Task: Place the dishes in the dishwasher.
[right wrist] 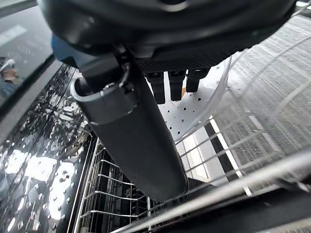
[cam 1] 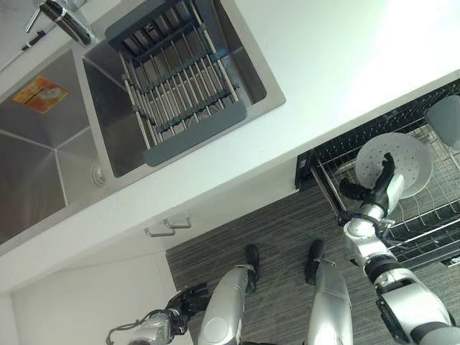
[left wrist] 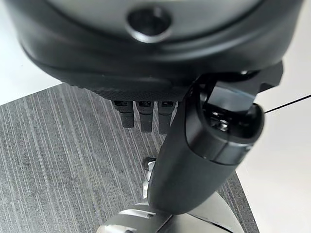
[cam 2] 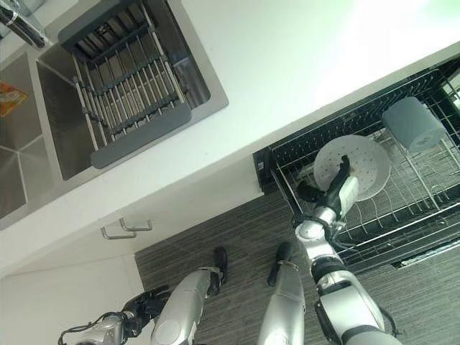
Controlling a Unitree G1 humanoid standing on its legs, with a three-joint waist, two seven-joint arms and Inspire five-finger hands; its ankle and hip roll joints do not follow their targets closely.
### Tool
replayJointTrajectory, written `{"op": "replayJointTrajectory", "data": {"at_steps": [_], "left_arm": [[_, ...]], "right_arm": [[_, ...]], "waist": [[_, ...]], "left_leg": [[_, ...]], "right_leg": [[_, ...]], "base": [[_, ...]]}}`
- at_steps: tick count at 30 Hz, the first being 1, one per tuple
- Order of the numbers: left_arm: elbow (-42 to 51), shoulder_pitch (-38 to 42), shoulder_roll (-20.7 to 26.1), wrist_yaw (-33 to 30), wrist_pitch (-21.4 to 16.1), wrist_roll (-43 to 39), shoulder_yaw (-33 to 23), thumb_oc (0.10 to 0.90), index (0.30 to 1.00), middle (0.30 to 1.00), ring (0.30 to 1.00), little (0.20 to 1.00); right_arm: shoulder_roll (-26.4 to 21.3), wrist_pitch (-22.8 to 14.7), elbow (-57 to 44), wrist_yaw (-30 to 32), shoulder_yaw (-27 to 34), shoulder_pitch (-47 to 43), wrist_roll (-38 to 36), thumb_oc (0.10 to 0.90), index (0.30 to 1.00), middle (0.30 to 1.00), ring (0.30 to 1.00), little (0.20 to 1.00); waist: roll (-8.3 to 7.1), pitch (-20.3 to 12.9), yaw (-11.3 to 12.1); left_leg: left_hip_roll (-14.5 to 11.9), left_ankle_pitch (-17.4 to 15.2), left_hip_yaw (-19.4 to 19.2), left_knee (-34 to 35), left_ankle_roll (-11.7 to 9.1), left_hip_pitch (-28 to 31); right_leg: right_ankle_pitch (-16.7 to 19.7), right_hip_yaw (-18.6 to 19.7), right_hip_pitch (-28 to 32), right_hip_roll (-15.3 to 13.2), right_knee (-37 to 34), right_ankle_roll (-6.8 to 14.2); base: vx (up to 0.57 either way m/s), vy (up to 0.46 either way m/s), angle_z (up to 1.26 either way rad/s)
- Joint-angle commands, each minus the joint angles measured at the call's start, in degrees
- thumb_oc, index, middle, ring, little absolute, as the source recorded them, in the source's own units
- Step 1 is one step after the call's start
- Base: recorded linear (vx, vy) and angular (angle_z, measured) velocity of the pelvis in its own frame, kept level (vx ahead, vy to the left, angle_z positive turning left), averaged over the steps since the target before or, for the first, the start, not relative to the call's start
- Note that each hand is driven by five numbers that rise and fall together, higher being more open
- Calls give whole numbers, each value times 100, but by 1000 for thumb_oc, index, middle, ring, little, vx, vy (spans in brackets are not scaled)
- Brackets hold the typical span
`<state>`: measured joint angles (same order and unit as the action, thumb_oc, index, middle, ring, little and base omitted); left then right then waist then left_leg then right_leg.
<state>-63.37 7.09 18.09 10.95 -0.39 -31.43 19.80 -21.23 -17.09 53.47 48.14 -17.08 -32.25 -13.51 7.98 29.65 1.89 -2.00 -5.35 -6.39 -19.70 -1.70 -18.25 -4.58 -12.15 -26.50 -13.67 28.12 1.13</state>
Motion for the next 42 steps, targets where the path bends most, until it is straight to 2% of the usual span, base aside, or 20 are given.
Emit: {"op": "replayJointTrajectory", "data": {"at_steps": [1, 2, 6, 8, 12, 14, 19, 20, 22, 25, 26, 28, 29, 30, 31, 33, 38, 42], "left_arm": [[156, -219, -463, 33, -309, -231, -3, 800, 900, 900, 900, 900], [46, -348, -500, -8, -434, -161, -90, 800, 900, 900, 900, 900], [-46, -575, -529, -45, -520, -128, -220, 800, 900, 900, 900, 900], [-81, -687, -533, -42, -512, -93, -313, 800, 900, 900, 900, 900], [-185, -1140, -612, -117, -565, 431, -687, 800, 900, 900, 900, 900], [-207, -1288, -611, -150, -543, 635, -804, 800, 900, 900, 900, 900], [-235, -1492, -599, -133, -420, 787, -1030, 800, 900, 900, 900, 900], [-229, -1550, -604, -111, -314, 867, -1152, 800, 900, 900, 900, 900], [-220, -1617, -593, -91, -273, 1047, -1299, 800, 900, 900, 900, 900], [-218, -1668, -551, -123, -222, 1159, -1415, 800, 900, 900, 900, 900], [-219, -1673, -530, -135, -114, 1138, -1466, 800, 900, 900, 900, 900], [-262, -1684, -451, -91, 2, 1094, -1511, 800, 900, 900, 900, 900], [-283, -1683, -417, -76, 28, 1075, -1506, 800, 900, 900, 900, 900], [-329, -1669, -375, -45, 49, 1054, -1493, 800, 900, 900, 900, 900], [-407, -1631, -307, 10, 71, 1010, -1449, 800, 900, 900, 900, 900], [-506, -1543, -229, 73, 140, 1003, -1401, 800, 900, 900, 900, 900], [-776, -1313, -132, 150, 272, 1099, -1217, 800, 900, 900, 900, 900], [-926, -1163, -181, 81, 297, 1011, -1061, 800, 900, 900, 900, 900]], "right_arm": [[-146, -608, -548, 811, 112, -94, 332, 800, 900, 900, 900, 900], [-104, -786, -865, 1011, 205, 222, 423, 800, 900, 900, 900, 900], [-120, -1107, -1241, 925, 421, 730, 385, 800, 900, 900, 900, 900], [-116, -1090, -1459, 1009, 495, 951, 665, 800, 900, 900, 900, 900], [-171, -1033, -2231, 1025, 719, 1663, 1240, 800, 900, 900, 900, 900], [-202, -856, -2545, 831, 759, 1846, 1269, 800, 900, 900, 900, 900], [-262, -811, -3308, 542, 945, 2207, 1230, 800, 900, 900, 900, 900], [-280, -814, -3635, 402, 1039, 2369, 1267, 800, 900, 900, 900, 900], [-355, -835, -4052, -191, 1209, 2509, 394, 800, 900, 900, 900, 900], [-483, -1027, -4786, 7, 1835, 2856, 18, 800, 900, 900, 900, 900], [-474, -1176, -4871, 170, 2319, 3069, -431, 800, 900, 900, 900, 900], [-393, -995, -4545, -96, 2862, 3264, -1449, 800, 900, 900, 900, 900], [-364, -1065, -4367, -251, 3027, 3305, -1981, 800, 900, 900, 900, 900], [-323, -1148, -4141, -520, 3210, 3334, -2534, 800, 900, 900, 900, 900], [-292, -1350, -3854, -1183, 3398, 3358, -3392, 800, 900, 900, 900, 900], [-244, -1290, -3420, -1683, 3626, 3395, -4374, 800, 900, 900, 900, 900], [-302, -1071, -2056, -2075, 4077, 3390, -4868, 800, 900, 900, 900, 900], [-208, -549, -841, -2516, 4015, 3284, -5153, 800, 900, 900, 900, 900]], "waist": [[-160, -192, -82], [-224, -249, -137], [-304, -382, -219], [-328, -452, -253], [-426, -833, -355], [-489, -1019, -380], [-598, -1329, -448], [-636, -1473, -484], [-686, -1565, -521], [-769, -1692, -655], [-797, -1788, -739], [-824, -1847, -831], [-830, -1869, -848], [-832, -1918, -868], [-840, -1935, -882], [-853, -2007, -901], [-876, -2158, -906], [-879, -2206, -842]], "left_leg": [[239, -342, -191, 66, 340, 40], [210, -358, -218, 163, 342, 223], [160, -411, -256, 251, 346, 458], [125, -463, -253, 252, 341, 566], [3, -668, -257, 252, 314, 933], [-17, -718, -263, 252, 299, 1045], [-76, -771, -269, 252, 252, 1162], [-95, -770, -275, 252, 241, 1164], [-128, -789, -302, 252, 242, 1214], [-172, -862, -379, 252, 245, 1334], [-185, -884, -438, 252, 259, 1353], [-190, -944, -500, 252, 270, 1452], [-197, -951, -519, 252, 268, 1469], [-209, -933, -536, 252, 260, 1442], [-223, -959, -542, 252, 246, 1480], [-250, -924, -549, 252, 206, 1432], [-317, -922, -552, 252, 112, 1374], [-319, -950, -546, 252, 104, 1406]], "right_leg": [[-691, 186, 591, 330, -179, 27], [-672, 197, 791, 355, -322, 32], [-665, 225, 1059, 406, -507, 39], [-654, 229, 1230, 446, -629, 51], [-601, 195, 1825, 572, -1093, 143], [-646, 221, 1937, 581, -1093, 173], [-689, 273, 2052, 616, -1093, 232], [-685, 296, 2053, 633, -1093, 251], [-695, 318, 2097, 639, -1093, 266], [-733, 400, 2170, 670, -1093, 315], [-729, 449, 2160, 687, -1093, 331], [-760, 481, 2236, 698, -1093, 358], [-761, 487, 2250, 701, -1093, 365], [-738, 491, 2222, 707, -1093, 369], [-753, 486, 2266, 706, -1093, 388], [-703, 480, 2222, 706, -1093, 412], [-682, 432, 2194, 694, -1093, 468], [-741, 360, 2264, 702, -1093, 428]], "base": [[29, -4, -23], [29, 0, -24], [70, -2, -16], [65, -8, -5], [133, -14, -9], [95, -10, -14], [62, -13, -4], [54, -7, -1], [56, -17, 0], [46, -17, -10], [61, -14, -27], [54, -14, -26], [28, -12, -21], [29, -18, -20], [20, -25, -17], [33, -36, -11], [56, -45, -3], [75, -28, 11]]}}
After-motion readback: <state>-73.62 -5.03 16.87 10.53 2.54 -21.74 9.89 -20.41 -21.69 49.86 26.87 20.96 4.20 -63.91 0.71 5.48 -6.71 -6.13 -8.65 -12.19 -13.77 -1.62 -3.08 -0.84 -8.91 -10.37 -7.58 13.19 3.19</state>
